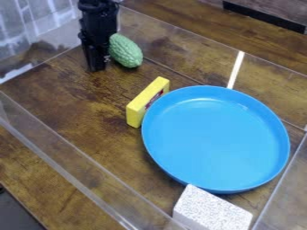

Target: Put the yellow block in the blue tray

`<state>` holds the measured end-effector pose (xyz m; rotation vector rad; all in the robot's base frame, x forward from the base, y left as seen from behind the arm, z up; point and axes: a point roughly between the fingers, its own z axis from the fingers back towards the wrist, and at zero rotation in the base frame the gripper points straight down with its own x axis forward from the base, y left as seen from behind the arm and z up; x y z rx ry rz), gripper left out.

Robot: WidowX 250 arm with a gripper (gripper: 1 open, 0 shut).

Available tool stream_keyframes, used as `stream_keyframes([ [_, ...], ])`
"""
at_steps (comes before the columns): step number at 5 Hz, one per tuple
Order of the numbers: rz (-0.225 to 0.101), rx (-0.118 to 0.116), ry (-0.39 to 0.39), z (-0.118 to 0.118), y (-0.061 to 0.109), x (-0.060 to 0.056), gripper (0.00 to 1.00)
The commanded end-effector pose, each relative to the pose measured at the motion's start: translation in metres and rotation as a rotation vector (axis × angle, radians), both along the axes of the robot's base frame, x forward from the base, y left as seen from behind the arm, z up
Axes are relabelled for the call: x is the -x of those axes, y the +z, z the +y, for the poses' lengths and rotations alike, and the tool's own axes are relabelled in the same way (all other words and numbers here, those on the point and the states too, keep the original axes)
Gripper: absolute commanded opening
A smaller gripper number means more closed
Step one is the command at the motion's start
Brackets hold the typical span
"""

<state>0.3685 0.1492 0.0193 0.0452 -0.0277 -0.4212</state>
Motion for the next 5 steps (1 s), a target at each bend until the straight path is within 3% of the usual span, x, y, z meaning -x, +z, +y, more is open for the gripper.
stream_keyframes([
  [1,-0.053,-0.019,-0.017,-0.0048,0.0276,-0.0081,0.00],
  [5,-0.042,0.011,-0.016,-0.0090,0.0318,-0.0097,0.00],
])
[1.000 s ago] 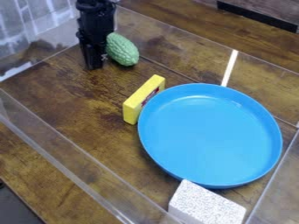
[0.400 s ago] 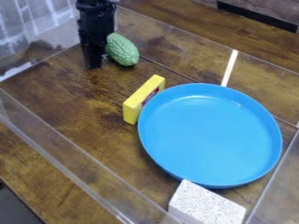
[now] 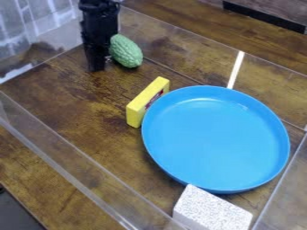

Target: Put the yellow block in the blue tray

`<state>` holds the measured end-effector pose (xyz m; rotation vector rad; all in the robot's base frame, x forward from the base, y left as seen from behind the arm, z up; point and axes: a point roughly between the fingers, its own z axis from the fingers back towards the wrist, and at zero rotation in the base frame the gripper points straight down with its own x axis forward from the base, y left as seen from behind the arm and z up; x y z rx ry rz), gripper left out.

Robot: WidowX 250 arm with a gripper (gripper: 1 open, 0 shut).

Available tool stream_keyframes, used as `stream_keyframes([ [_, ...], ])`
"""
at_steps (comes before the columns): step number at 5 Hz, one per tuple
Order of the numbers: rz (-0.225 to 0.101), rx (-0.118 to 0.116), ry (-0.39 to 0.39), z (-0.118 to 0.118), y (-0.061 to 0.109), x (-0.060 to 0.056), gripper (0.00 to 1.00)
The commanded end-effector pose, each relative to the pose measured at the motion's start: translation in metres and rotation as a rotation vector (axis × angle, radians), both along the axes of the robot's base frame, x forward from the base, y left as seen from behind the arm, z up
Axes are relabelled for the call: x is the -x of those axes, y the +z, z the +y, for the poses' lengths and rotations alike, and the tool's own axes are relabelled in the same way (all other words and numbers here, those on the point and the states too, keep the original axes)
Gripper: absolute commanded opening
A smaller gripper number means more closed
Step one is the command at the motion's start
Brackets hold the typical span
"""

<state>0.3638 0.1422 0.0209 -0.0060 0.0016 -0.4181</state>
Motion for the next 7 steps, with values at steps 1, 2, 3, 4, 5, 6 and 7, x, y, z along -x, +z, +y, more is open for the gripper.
stream_keyframes([
  [1,-0.079,-0.025,-0.018,-0.0023,0.0315,-0.0148,0.00],
  [2,-0.077,-0.017,-0.017,-0.0030,0.0330,-0.0154,0.00],
  [3,-0.076,-0.007,-0.014,-0.0034,0.0331,-0.0157,0.00],
  [4,-0.074,0.005,-0.011,-0.0033,0.0318,-0.0156,0.00],
  [5,-0.071,0.018,-0.003,-0.0026,0.0299,-0.0150,0.00],
  [6,-0.070,0.030,0.003,-0.0029,0.0282,-0.0144,0.00],
  [7,-0.069,0.044,0.008,-0.0042,0.0267,-0.0136,0.00],
])
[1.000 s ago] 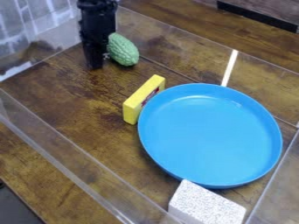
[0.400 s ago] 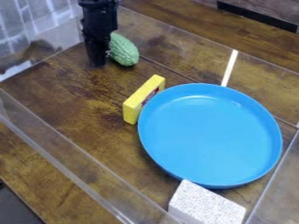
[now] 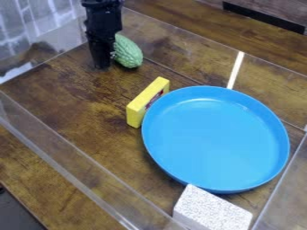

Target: Put the yellow block in the blue tray

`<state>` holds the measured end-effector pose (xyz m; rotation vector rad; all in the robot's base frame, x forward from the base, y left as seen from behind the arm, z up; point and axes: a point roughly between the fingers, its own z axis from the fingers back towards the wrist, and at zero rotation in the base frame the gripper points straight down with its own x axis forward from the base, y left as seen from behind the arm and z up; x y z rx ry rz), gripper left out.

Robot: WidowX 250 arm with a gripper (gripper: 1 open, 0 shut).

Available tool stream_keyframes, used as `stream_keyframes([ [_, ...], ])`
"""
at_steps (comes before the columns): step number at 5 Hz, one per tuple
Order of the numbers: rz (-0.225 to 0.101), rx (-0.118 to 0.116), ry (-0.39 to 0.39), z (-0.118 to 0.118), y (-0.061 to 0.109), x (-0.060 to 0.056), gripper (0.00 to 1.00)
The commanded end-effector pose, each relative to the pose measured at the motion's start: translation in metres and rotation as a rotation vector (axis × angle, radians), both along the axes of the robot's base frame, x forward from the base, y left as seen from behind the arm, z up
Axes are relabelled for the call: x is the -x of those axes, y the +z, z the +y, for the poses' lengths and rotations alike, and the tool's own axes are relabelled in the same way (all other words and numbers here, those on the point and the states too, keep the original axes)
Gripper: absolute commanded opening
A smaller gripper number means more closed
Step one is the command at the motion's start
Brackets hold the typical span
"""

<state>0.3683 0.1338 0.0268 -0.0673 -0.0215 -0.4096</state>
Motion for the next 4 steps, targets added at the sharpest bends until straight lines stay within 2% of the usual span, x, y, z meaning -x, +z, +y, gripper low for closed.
stream_keyframes([
  [1,-0.059,-0.008,0.006,0.0021,0.0199,-0.0083,0.00],
  [4,-0.057,0.029,0.018,-0.0034,0.0176,-0.0060,0.00],
])
